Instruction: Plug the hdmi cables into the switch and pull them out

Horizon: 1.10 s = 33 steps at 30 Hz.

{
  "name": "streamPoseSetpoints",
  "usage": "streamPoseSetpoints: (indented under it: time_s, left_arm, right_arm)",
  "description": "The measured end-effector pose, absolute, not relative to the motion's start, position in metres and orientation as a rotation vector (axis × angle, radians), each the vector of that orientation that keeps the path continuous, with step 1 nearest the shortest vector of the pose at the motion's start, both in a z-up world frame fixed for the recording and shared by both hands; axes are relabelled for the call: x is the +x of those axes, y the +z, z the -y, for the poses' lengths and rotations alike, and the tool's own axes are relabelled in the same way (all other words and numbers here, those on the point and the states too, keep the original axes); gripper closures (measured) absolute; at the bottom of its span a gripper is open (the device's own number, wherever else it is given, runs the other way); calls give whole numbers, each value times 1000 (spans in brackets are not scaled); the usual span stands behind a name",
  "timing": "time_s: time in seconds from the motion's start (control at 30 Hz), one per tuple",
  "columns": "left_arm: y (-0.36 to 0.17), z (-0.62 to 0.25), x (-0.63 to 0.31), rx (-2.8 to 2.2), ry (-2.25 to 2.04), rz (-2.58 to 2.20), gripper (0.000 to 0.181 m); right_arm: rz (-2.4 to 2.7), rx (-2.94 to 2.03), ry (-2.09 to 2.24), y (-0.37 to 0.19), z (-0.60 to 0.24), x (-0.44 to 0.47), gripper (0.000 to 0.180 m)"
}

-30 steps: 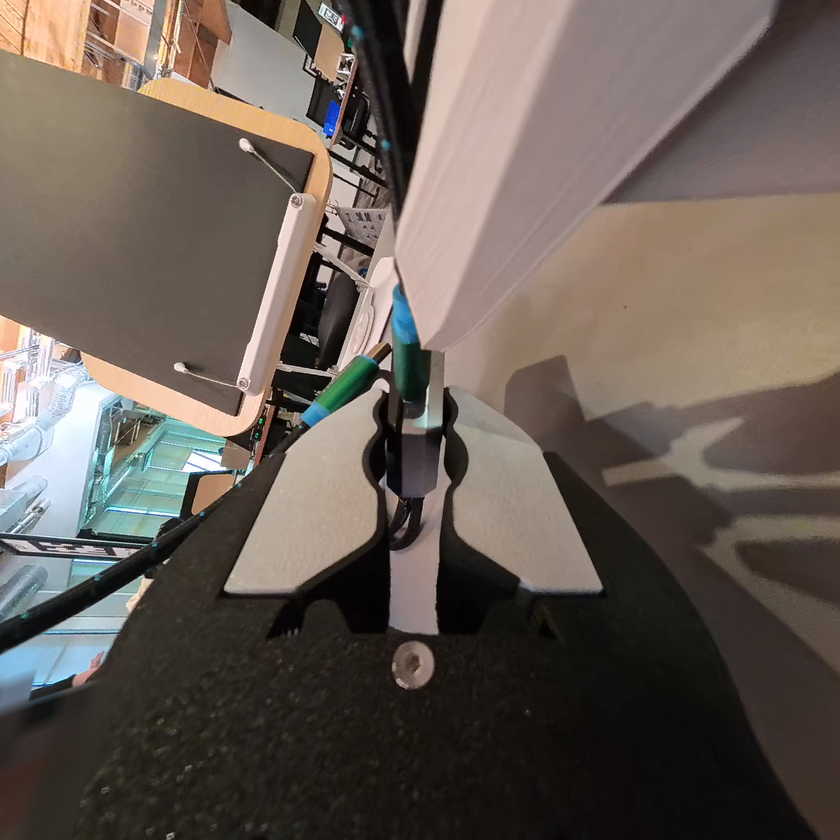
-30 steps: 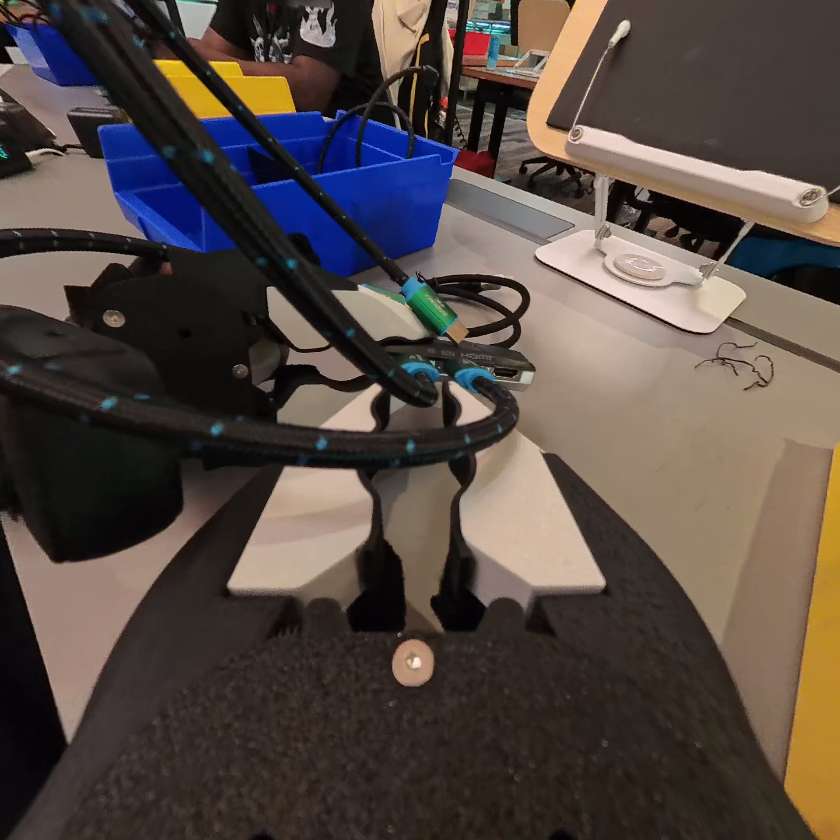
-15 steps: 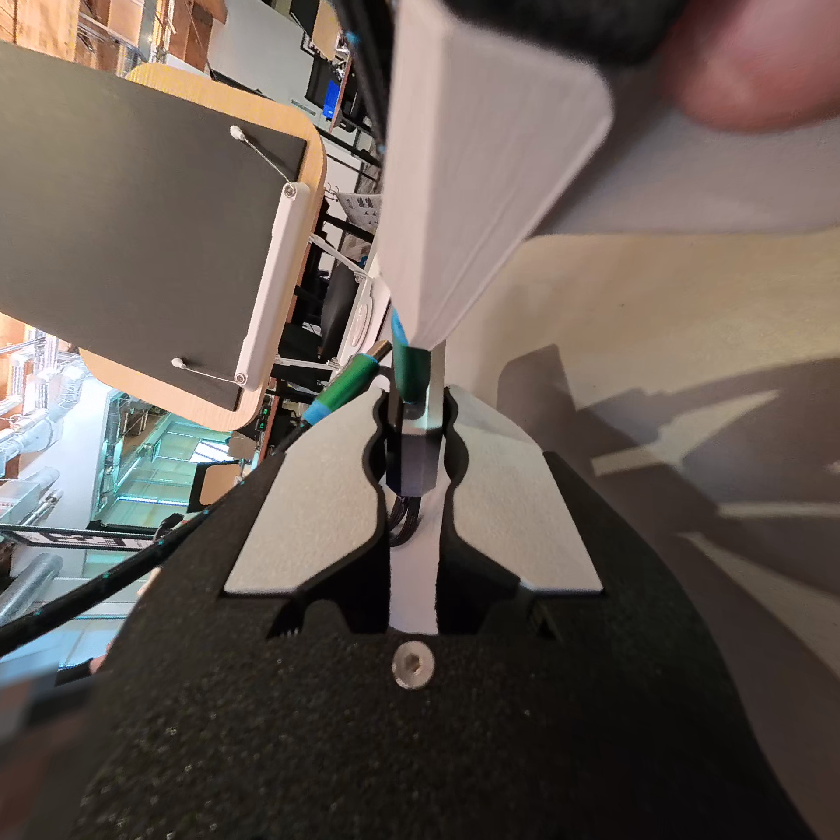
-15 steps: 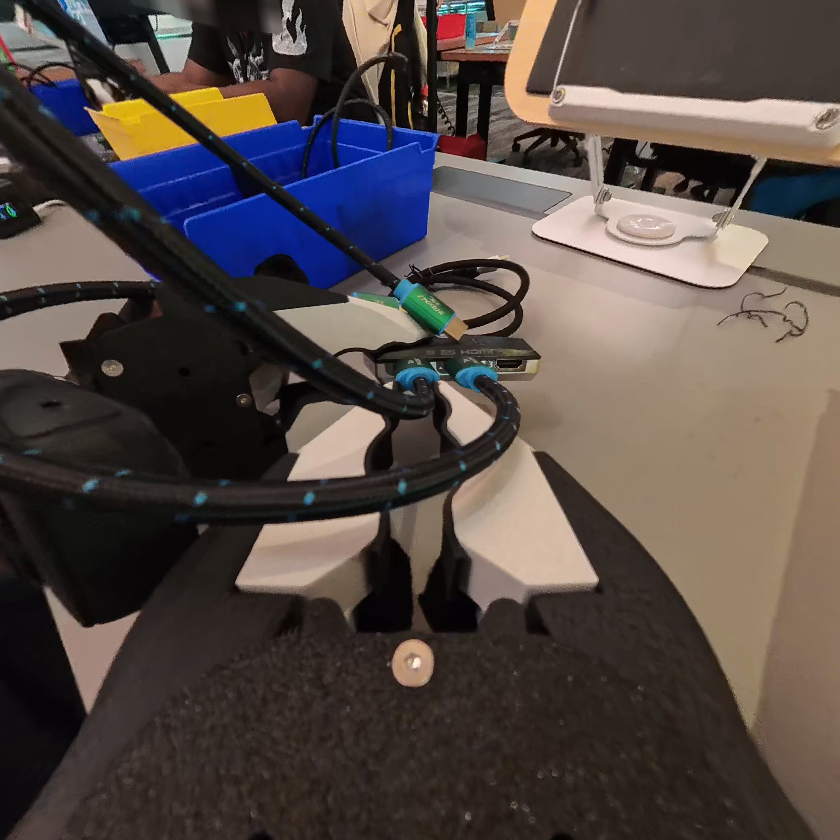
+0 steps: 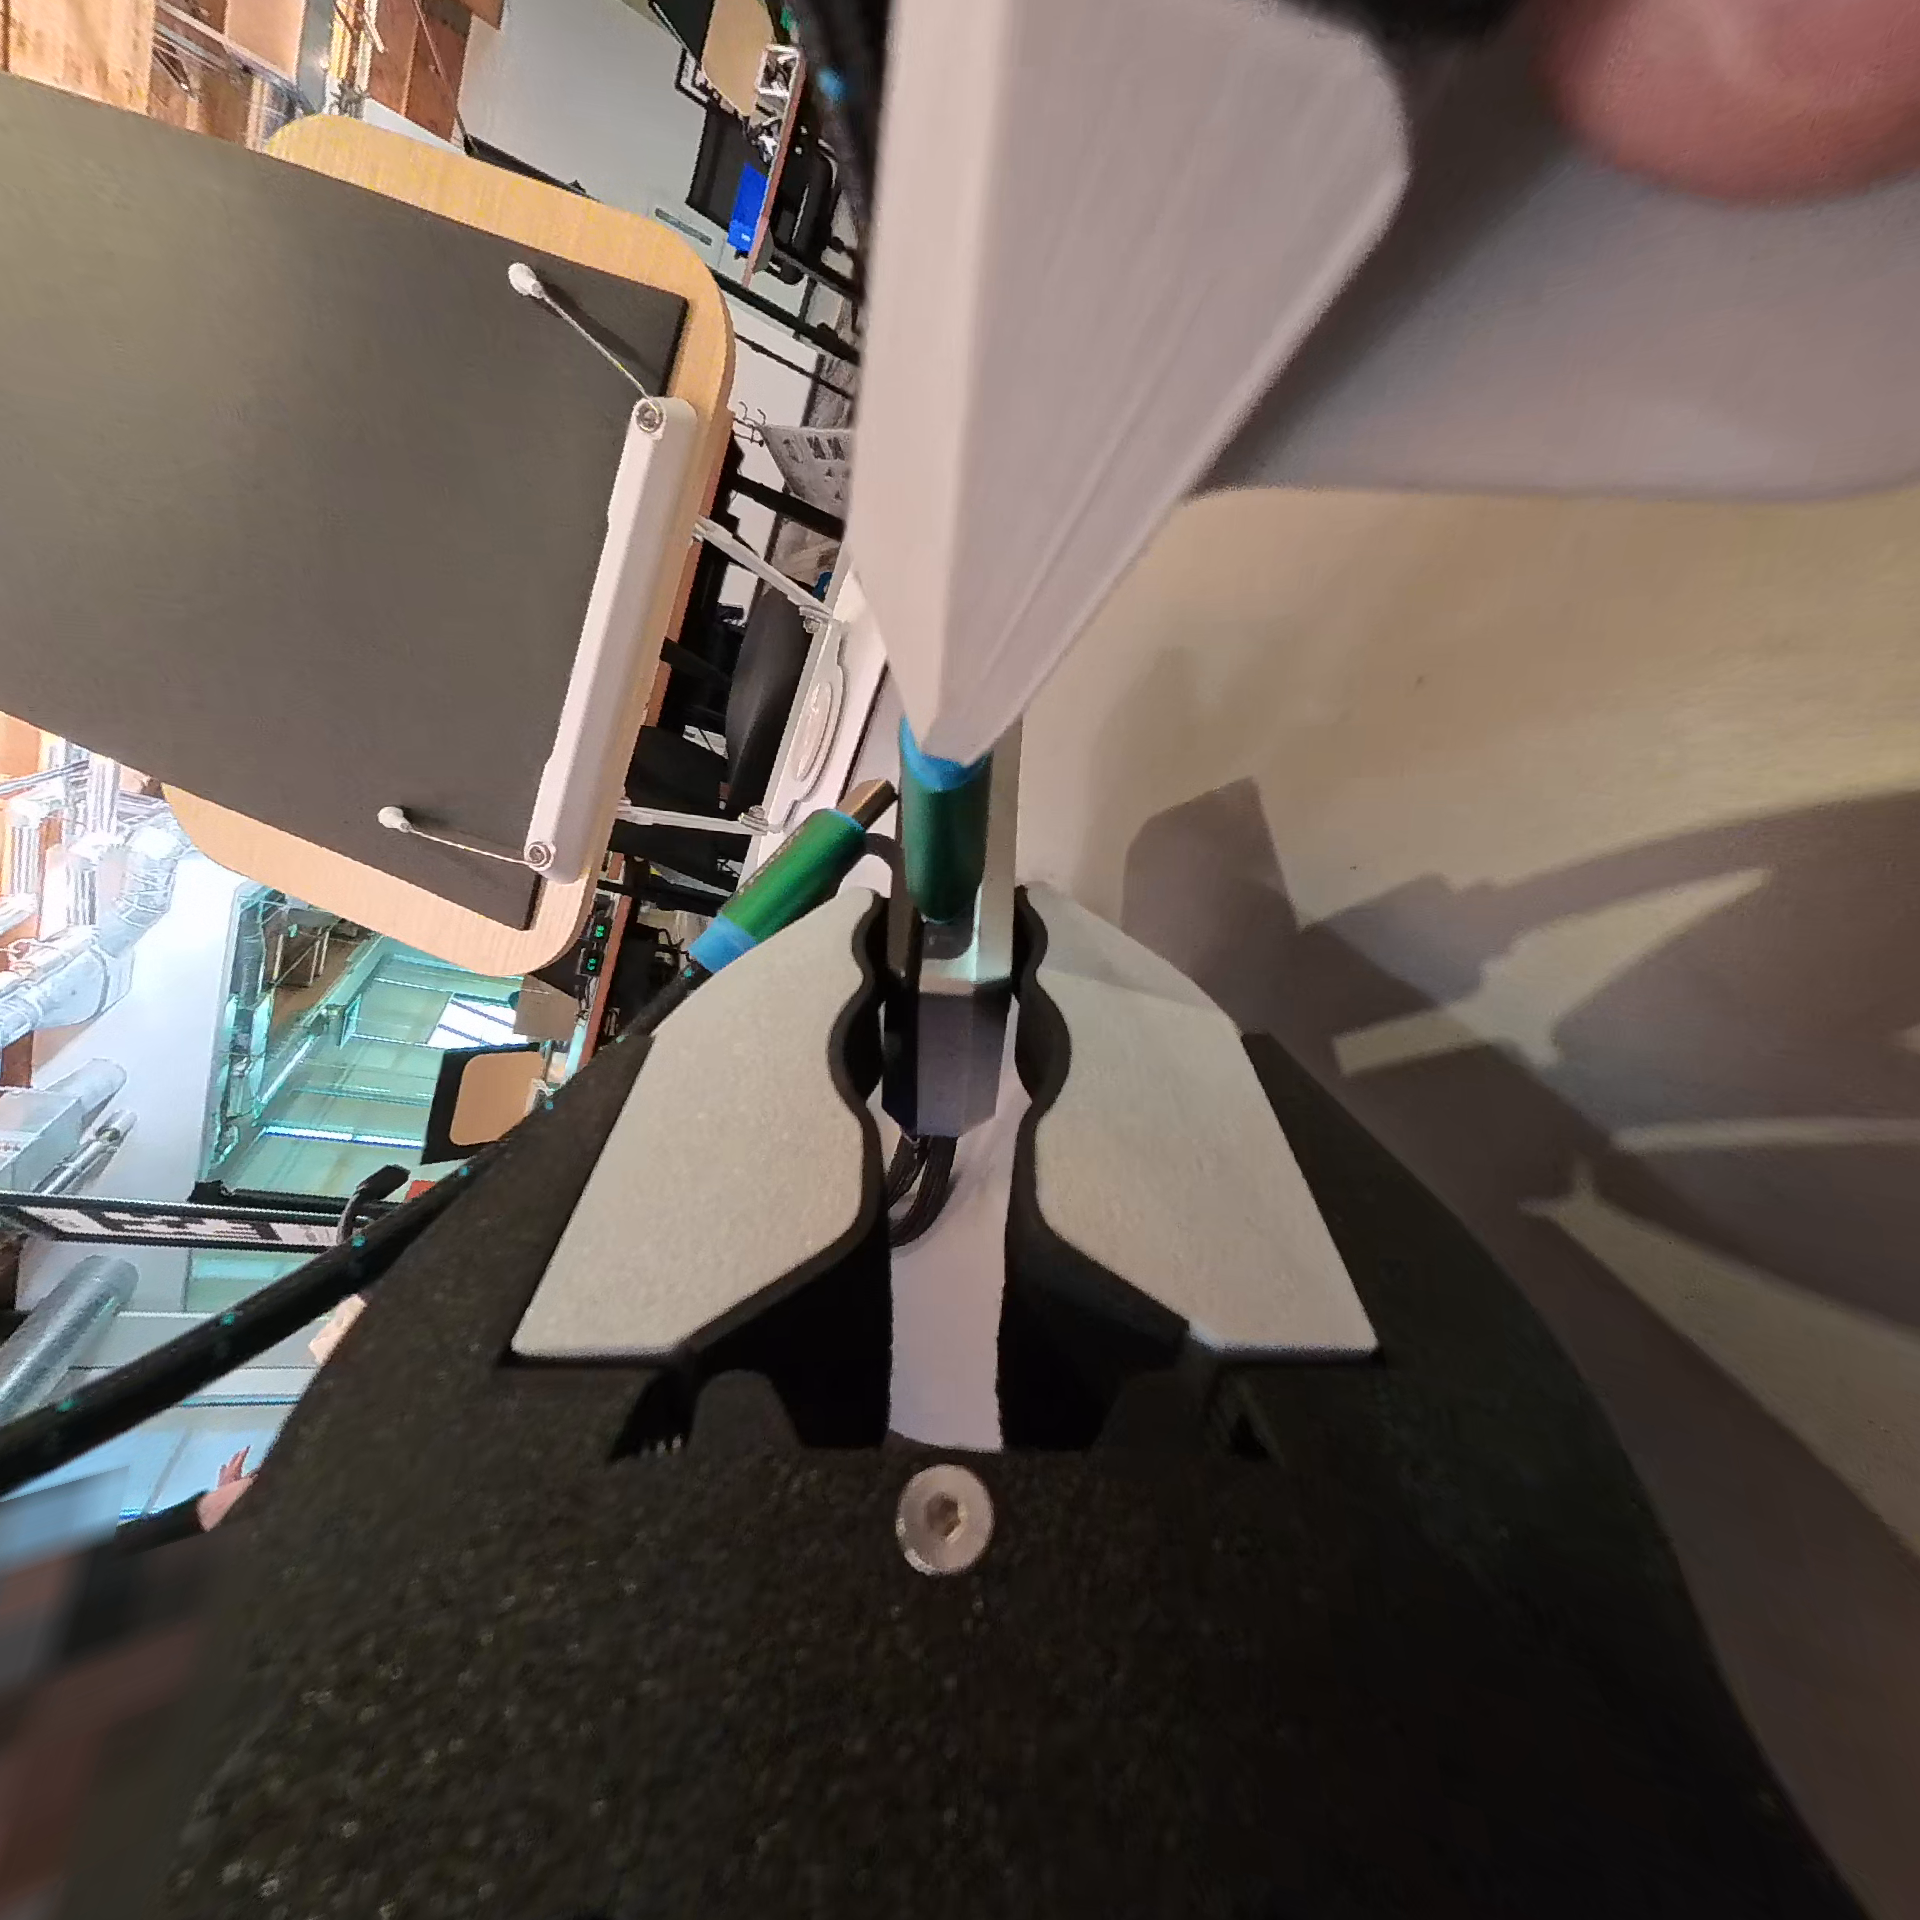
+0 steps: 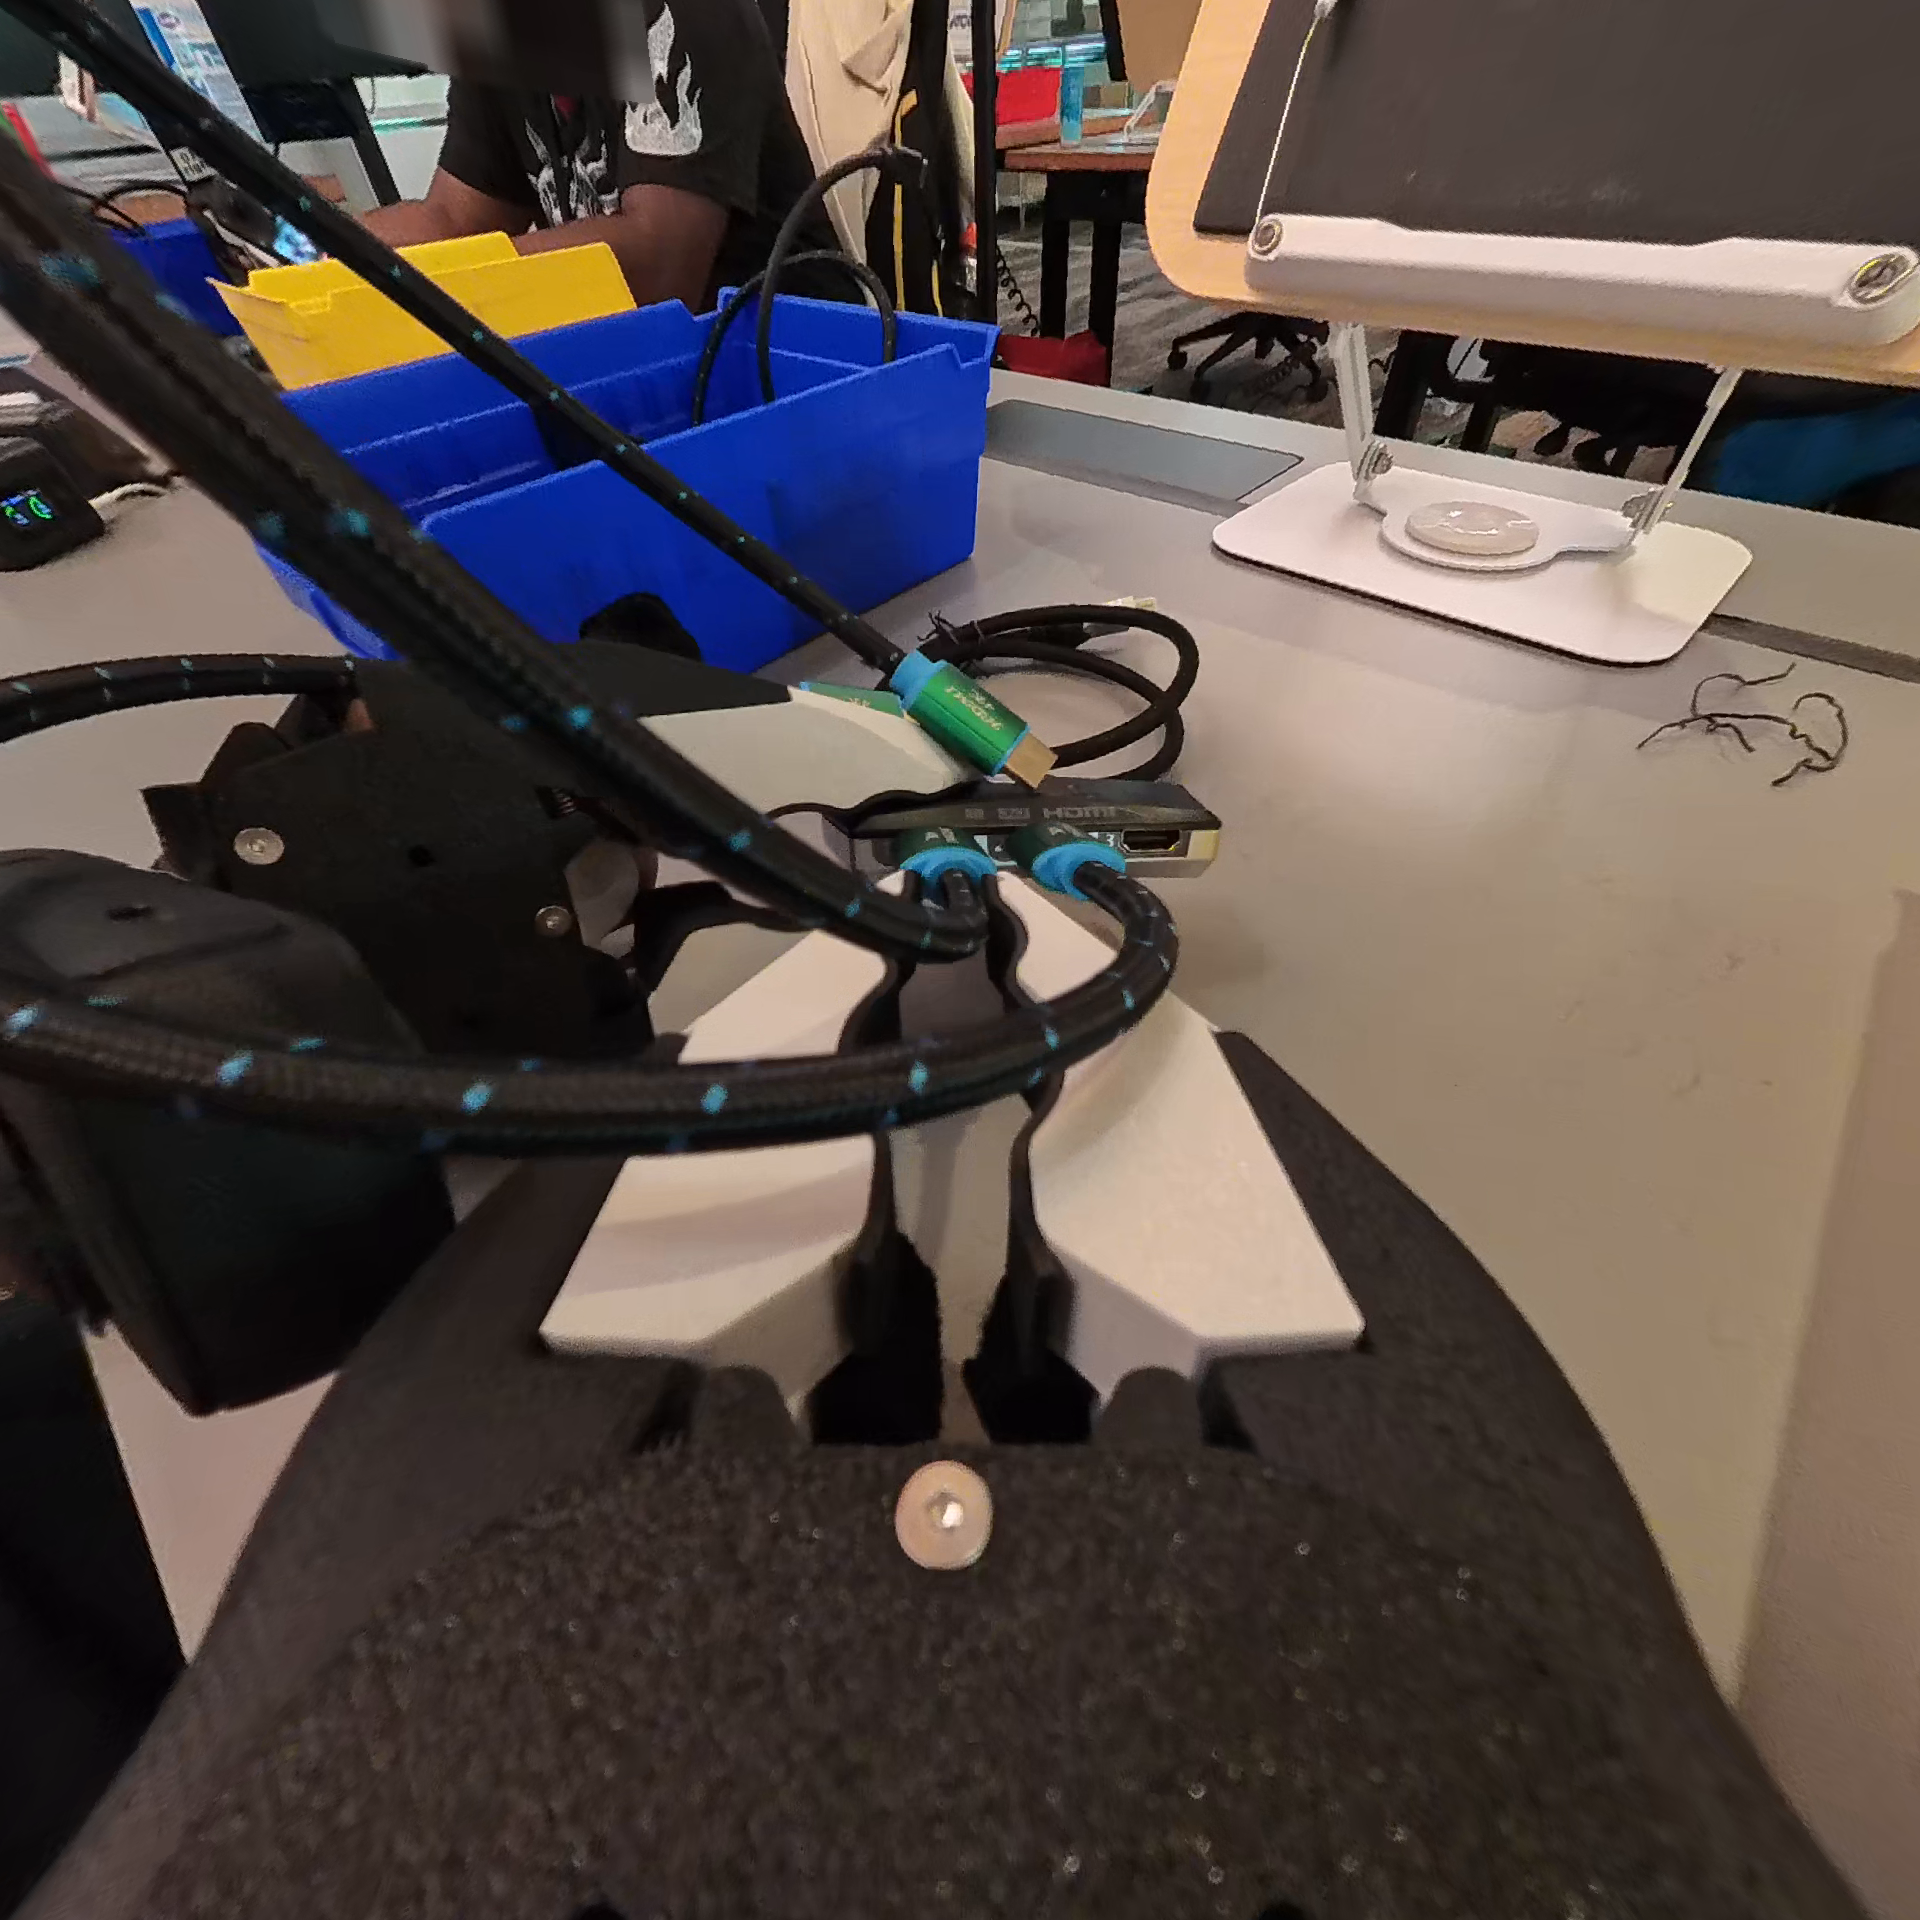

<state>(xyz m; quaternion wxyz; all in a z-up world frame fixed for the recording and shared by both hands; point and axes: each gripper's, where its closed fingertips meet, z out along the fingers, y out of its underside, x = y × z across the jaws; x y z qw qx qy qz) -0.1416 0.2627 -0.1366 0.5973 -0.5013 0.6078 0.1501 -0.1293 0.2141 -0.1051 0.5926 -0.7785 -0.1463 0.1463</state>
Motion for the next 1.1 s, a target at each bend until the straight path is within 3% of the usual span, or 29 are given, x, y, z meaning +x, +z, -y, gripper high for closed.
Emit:
streamPoseSetpoints:
  time_s: [0.6, 0.87, 0.93, 1.1]
  left_arm:
    - [-142, -270, -141, -1173, 334, -1421, 159]
    - [-138, -268, -142, -1217, 324, -1397, 159]
    - [-136, -267, -142, -1214, 327, -1387, 159]
    - [-131, -260, -138, -1226, 297, -1363, 159]
  right_arm:
    - [330, -1846, 371, -112, -215, -129, 173]
    - [345, -1751, 319, -103, -217, -132, 163]
    - [317, -1778, 300, -108, -220, -128, 152]
    - [294, -1780, 329, -109, -221, -132, 151]
